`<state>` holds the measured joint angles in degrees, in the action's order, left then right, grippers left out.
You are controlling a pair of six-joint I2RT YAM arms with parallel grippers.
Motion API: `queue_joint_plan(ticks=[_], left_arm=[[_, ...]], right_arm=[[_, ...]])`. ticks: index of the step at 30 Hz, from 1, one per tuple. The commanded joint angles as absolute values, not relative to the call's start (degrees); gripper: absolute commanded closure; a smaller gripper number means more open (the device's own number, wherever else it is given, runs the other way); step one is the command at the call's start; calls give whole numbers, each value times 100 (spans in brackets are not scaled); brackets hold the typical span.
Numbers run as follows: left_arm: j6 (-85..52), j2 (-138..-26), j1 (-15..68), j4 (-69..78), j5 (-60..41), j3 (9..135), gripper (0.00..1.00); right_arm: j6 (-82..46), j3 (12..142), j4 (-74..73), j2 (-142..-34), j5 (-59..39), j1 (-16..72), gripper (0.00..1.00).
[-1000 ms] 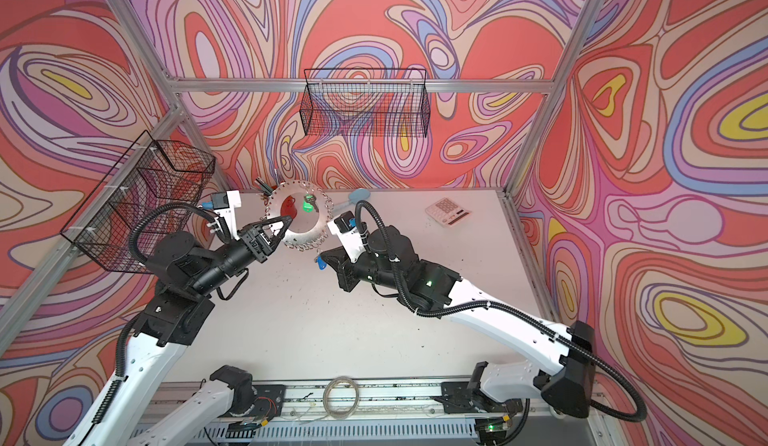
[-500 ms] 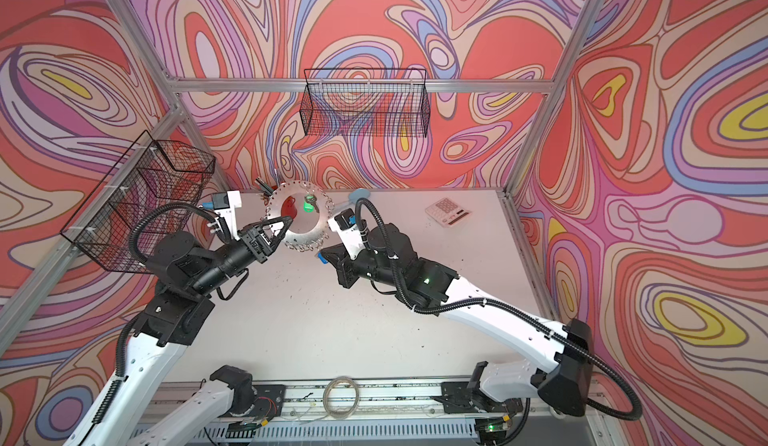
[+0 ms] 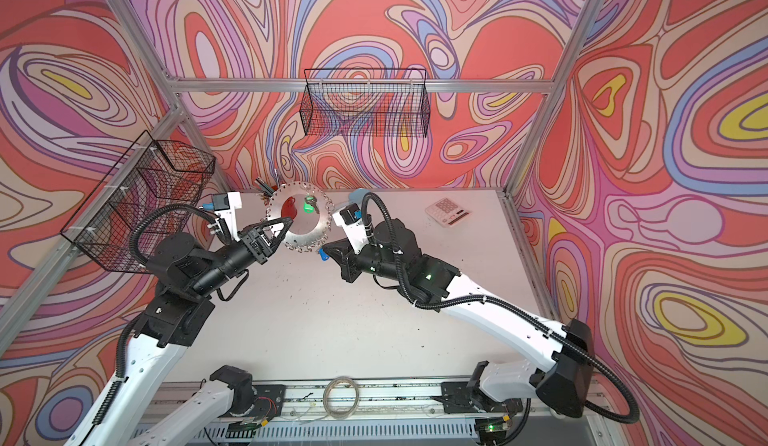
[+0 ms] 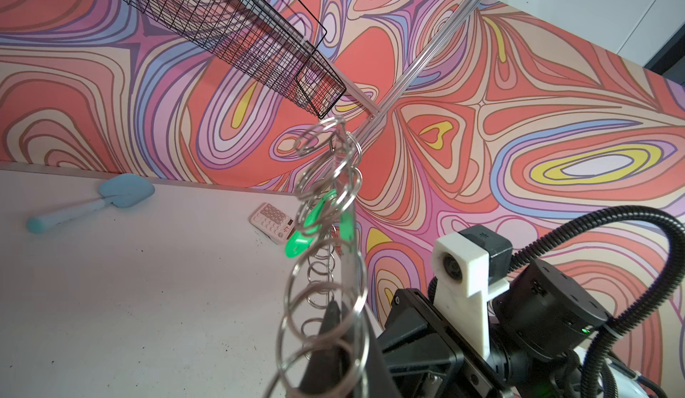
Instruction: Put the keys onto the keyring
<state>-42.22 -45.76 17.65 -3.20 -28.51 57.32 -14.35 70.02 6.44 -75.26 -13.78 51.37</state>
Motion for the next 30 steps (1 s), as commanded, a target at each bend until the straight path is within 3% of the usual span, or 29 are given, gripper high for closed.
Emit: queue_joint_plan(ticks=[1,30], left_arm=[[-4280,-4460,1791,4,-2929,5722,100],[-4342,-4476,1793,-33,-2734,5727,100]], right_arm=[[-1516,6926,458,-7531,-1659,5097,100],[-1699,6577,424,-7413,-2297,4879,100]])
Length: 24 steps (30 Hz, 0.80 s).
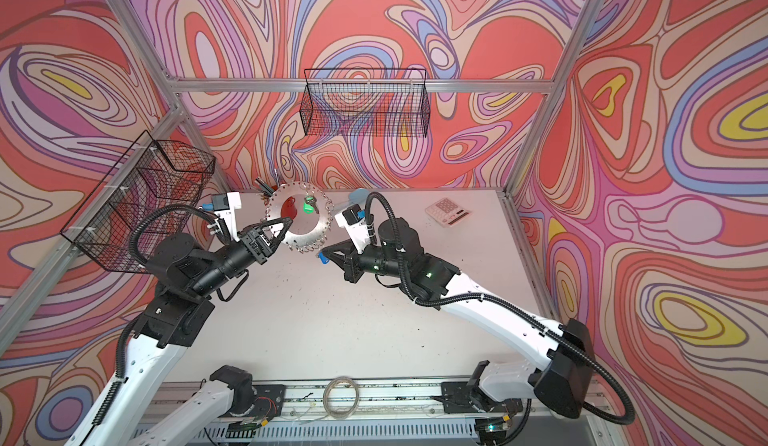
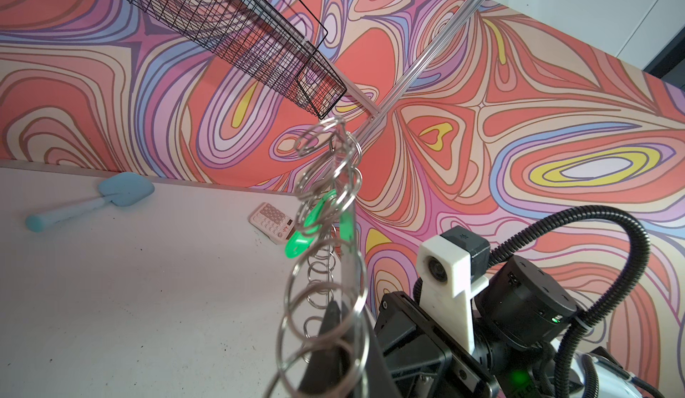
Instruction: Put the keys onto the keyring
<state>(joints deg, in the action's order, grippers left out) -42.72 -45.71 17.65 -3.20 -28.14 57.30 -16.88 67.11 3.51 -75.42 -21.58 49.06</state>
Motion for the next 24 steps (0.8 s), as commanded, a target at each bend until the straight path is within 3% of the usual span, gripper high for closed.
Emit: queue_joint_plan(ticks=[1,24], left_arm=[[-4342,-4479,1792,-33,-2714,5722,100],[-4333,-4528,1793,-34,-2726,5730,100]], right_arm=[[-1681,6546,466,-7398,-2312,4878,100],[-1716,6900,209,-7688,-2581,4885,100]])
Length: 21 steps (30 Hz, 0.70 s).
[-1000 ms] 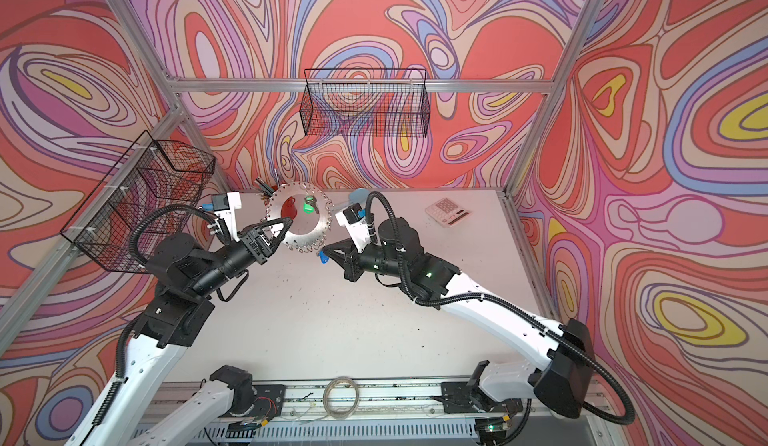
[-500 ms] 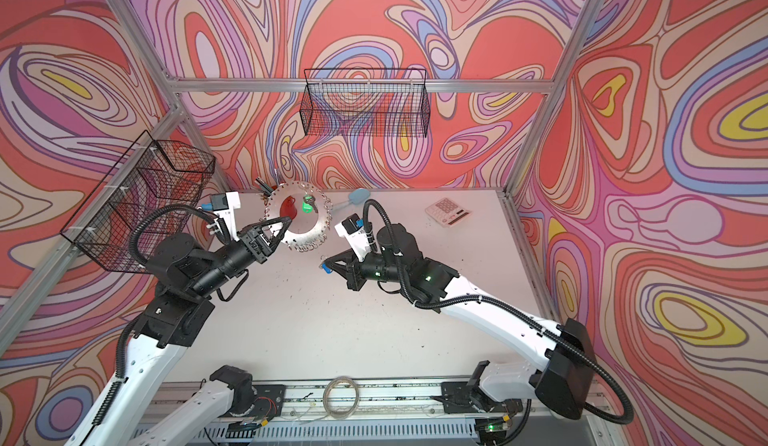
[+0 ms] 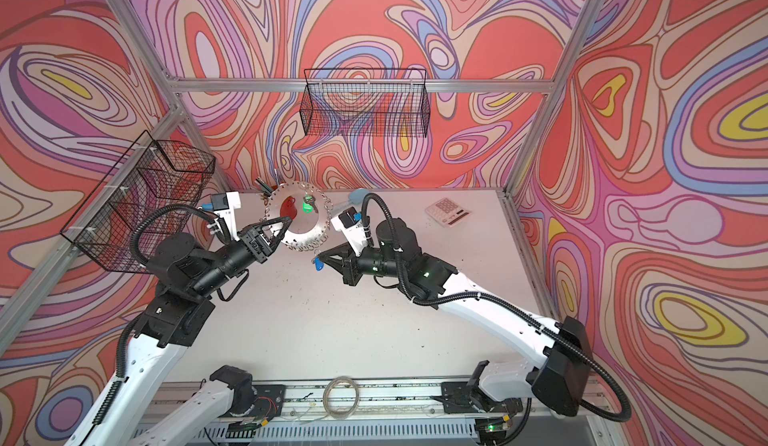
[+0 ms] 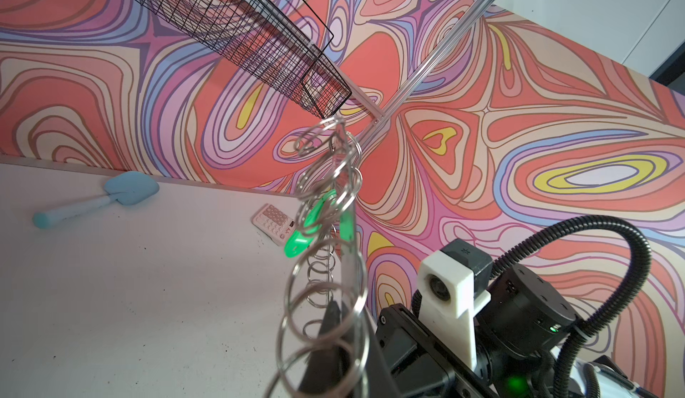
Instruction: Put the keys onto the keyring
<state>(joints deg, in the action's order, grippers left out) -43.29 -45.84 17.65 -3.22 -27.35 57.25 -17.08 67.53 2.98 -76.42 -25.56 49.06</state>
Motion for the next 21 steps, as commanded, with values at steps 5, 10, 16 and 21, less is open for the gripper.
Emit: queue_joint_plan(ticks=[5,10,16,21], left_arm=[[-4349,-4542,1788,0,-2773,5733,100],[-4376,-4526,1793,77,-2830,5713,100],[-4395,-4518,1790,65,-2848,5703,100],[-4395,-4509,1792,64,-2842,5684,100]], right_arm=[[-1696,6910,237,-7680,-2522,4876,100],[-1670,6975,282,-7775,-2573,4878,100],[-1698,7007,220,-7745,-2597,4854,100],[-1787,6909,133,-7643,-2575,4778,100]])
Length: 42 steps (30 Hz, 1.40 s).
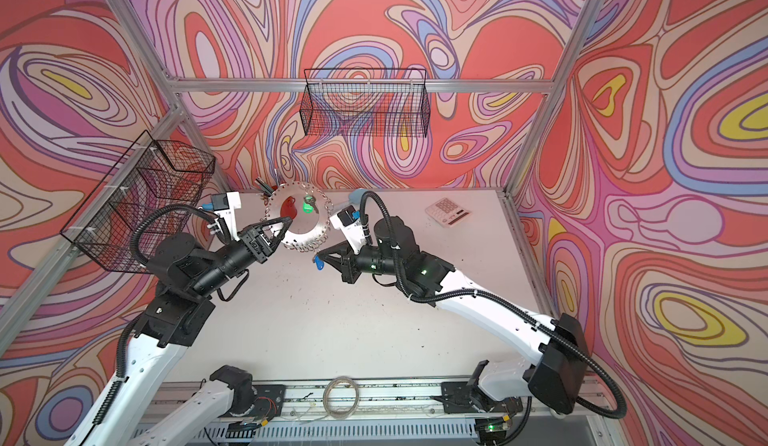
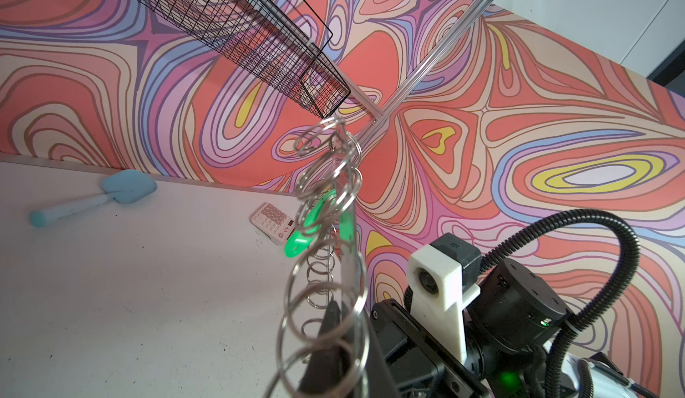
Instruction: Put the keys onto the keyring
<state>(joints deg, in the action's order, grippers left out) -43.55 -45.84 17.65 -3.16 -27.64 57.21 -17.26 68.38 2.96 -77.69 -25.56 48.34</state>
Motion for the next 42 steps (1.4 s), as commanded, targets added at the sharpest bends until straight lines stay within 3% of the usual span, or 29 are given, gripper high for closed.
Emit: queue_joint_plan(ticks=[1,42], left_arm=[[-4394,-4504,1787,63,-2847,5680,100],[-4507,-4465,1791,219,-2808,5625,100]], right_arm=[[-1801,6878,123,-7629,-2569,4748,100],[-2202,6431,-369,-7717,-3047,4494,100]])
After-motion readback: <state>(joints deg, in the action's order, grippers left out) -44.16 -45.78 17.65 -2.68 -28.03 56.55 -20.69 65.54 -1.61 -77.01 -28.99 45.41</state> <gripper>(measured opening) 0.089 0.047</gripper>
